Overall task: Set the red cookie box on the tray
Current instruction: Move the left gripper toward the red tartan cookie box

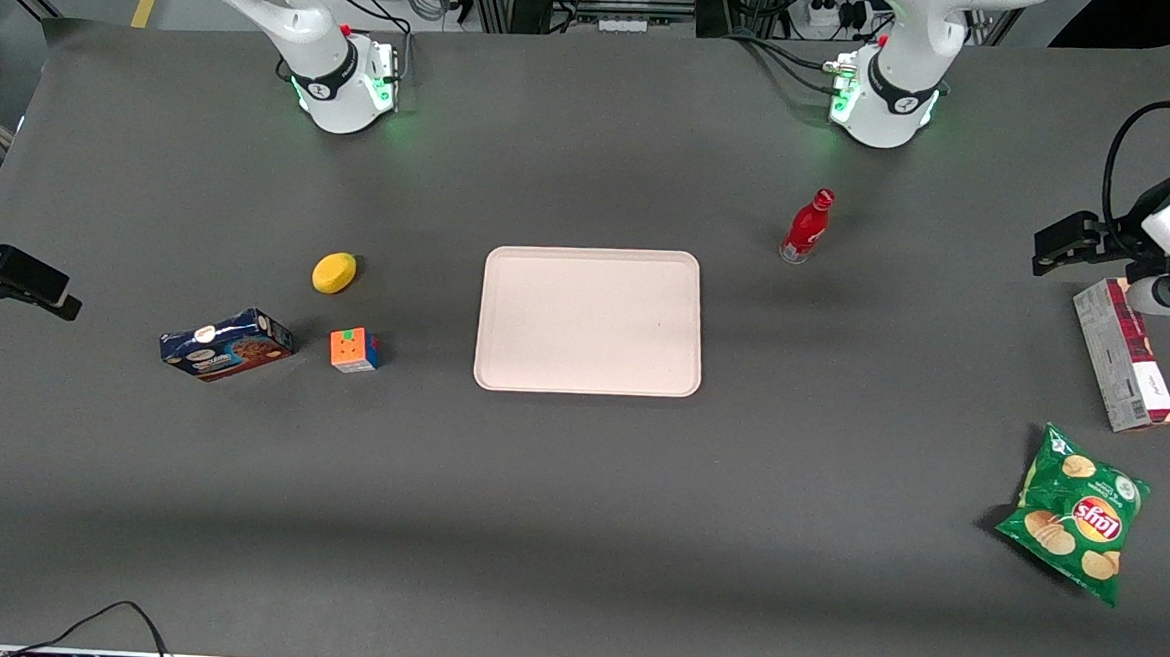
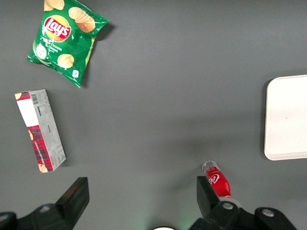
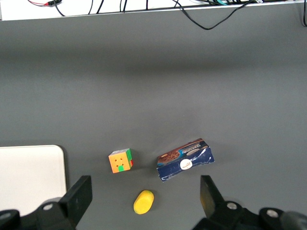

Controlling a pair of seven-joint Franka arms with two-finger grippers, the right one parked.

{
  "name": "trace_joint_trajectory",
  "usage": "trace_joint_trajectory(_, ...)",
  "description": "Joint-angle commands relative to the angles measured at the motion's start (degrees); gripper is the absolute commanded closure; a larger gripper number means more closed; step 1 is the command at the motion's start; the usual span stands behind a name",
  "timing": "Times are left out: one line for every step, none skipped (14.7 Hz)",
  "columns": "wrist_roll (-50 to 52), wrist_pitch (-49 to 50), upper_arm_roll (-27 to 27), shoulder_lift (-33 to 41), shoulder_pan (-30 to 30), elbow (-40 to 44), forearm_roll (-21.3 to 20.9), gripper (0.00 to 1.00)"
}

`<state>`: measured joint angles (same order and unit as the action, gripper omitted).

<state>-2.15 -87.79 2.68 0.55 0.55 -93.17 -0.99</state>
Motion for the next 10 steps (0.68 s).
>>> trace_joint_trajectory(0.4,1.4,0.1,-0.6,-0.1,1.6,0.5,0.00)
trace_joint_trajectory(0.7,1.3,0.1,-0.7,-0.1,1.7,0.4,0.00)
trace_joint_trajectory(0.8,1.3,0.1,-0.7,-0.1,1.7,0.4,0.00)
trace_joint_trajectory(0.8,1.4,0.1,-0.9,-0.1,1.7,0.4,0.00)
trace_joint_trajectory(1.0,1.4,0.0,-1.2,0.0,1.8,0.3,0.00)
trace_joint_trajectory(0.9,1.5,0.0,-1.2,0.0,1.9,0.3,0.00)
trace_joint_trajectory(0.8,1.5,0.0,-1.2,0.1,1.8,0.4,0.00)
trace_joint_trajectory(0.7,1.5,0.0,-1.2,0.1,1.8,0.4,0.00)
trace_joint_trajectory(0.6,1.5,-0.1,-1.2,0.1,1.8,0.1,0.00)
trace_joint_trajectory(0.0,1.7,-0.1,-1.2,0.1,1.7,-0.1,0.00)
